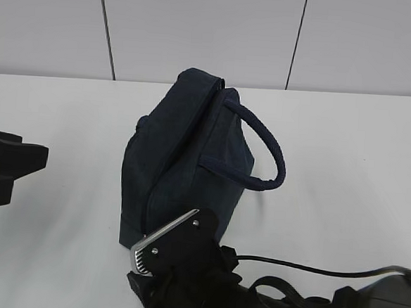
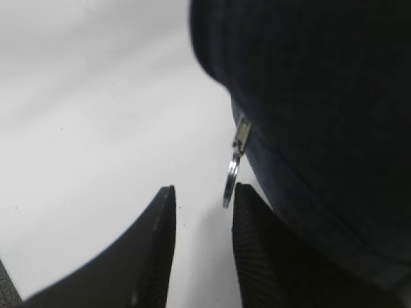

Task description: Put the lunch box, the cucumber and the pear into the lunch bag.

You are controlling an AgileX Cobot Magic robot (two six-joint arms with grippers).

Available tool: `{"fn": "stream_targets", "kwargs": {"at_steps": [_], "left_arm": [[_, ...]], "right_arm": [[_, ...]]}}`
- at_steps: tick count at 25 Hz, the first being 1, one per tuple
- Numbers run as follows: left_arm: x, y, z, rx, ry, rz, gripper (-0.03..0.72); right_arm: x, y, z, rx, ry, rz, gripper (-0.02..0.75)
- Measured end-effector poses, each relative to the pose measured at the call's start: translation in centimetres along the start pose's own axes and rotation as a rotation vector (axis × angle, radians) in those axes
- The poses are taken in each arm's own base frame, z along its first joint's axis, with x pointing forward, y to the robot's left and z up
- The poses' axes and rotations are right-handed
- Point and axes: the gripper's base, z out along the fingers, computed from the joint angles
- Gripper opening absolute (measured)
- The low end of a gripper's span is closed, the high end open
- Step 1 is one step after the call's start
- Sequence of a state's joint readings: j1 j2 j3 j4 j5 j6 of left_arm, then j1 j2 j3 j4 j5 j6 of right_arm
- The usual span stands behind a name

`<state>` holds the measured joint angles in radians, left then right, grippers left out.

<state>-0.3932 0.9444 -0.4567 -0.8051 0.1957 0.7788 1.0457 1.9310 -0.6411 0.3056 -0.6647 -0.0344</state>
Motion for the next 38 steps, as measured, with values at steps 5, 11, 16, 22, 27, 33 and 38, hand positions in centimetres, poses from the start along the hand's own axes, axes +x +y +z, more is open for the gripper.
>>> {"fn": "stream_targets", "kwargs": {"at_steps": [5,11,16,22,27,33,38], "left_arm": [[-0.01,-0.01,0.00,0.001,-0.001,-0.006,0.280],[-0.02,-0.02,0.00,0.002,-0.002,-0.013,0.280],[-0.02,-0.02,0.00,0.002,-0.002,-0.014,0.280],[-0.02,-0.02,0.00,0.002,-0.002,-0.014,0.279],[-0.02,-0.02,0.00,0.002,-0.002,-0.016,0.275],[-0.02,-0.02,0.00,0.002,-0.002,-0.017,0.272],[-0.02,-0.02,0.00,0.002,-0.002,-0.017,0.269]], "right_arm": [[-0.13,-0.13,0.03,0.014,-0.019,0.016,0.241],[-0.21,-0.33,0.06,0.034,-0.034,0.038,0.240],[0.17,-0.31,0.55,0.040,-0.031,0.036,0.240],[0.07,-0.33,0.58,0.041,-0.048,0.035,0.240],[-0.10,-0.45,0.61,0.057,-0.059,0.056,0.240],[-0.06,-0.48,0.64,0.059,-0.059,0.058,0.239],[-0.06,-0.67,0.63,0.079,-0.060,0.081,0.079]]}}
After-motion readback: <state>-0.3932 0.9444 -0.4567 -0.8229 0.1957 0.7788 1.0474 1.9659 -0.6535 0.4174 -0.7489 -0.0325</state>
